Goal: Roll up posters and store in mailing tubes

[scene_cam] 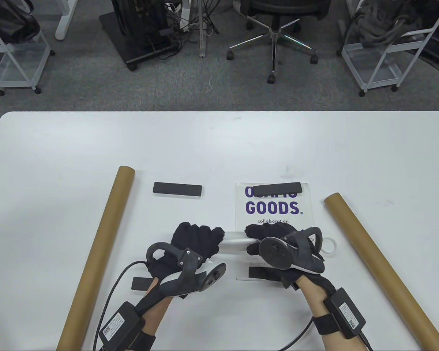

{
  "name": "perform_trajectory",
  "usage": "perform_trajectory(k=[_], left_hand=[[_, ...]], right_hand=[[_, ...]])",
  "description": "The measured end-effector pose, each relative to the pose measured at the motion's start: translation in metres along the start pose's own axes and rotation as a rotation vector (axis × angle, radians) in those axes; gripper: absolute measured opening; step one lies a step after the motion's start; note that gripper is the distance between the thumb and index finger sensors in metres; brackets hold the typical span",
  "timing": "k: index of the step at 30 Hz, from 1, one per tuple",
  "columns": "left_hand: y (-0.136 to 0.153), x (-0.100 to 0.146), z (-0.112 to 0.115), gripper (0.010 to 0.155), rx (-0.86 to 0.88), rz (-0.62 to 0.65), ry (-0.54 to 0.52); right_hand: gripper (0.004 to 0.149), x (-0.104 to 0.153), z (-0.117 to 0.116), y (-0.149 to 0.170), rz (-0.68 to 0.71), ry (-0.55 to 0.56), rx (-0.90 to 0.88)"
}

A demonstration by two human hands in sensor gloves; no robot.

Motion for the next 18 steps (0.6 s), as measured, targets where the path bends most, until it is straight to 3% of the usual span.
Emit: perform_trajectory(k=[5,8,14,18], left_hand=[[0.004,-0.005,0.004,0.049,0.034,-0.033,0.039],[0.006,-0.006,0.003,0.043,0.033,-0.033,0.035],[0.007,-0.003,0.006,0.034,0.037,-0.017,0.048],[0.007,-0.002,0.006,0.033,0.012,-0.011,0.054]], right_hand=[[0.053,0.001,-0.009,-0.004,-0.032,-0.15,-0.067],[0.06,0.001,-0.008,-0.008,-0.017,-0.148,-0.04],[0.047,0.002,-0.007,-0.013,0.001,-0.084,-0.003],[0.044,0.003,-0.01,-0.015,-0.001,-0.115,-0.025]])
Point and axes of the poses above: the tracker on the back of each hand, its own y axis roughly to the little-finger side, its own x axis roughly from the fingertips to the wrist, z = x × y, the point moved 5 cm from there along -x, roughly from the wrist to the fingertips, and after that the axes turned 4 degrees about -x, right-handed, at the moved point
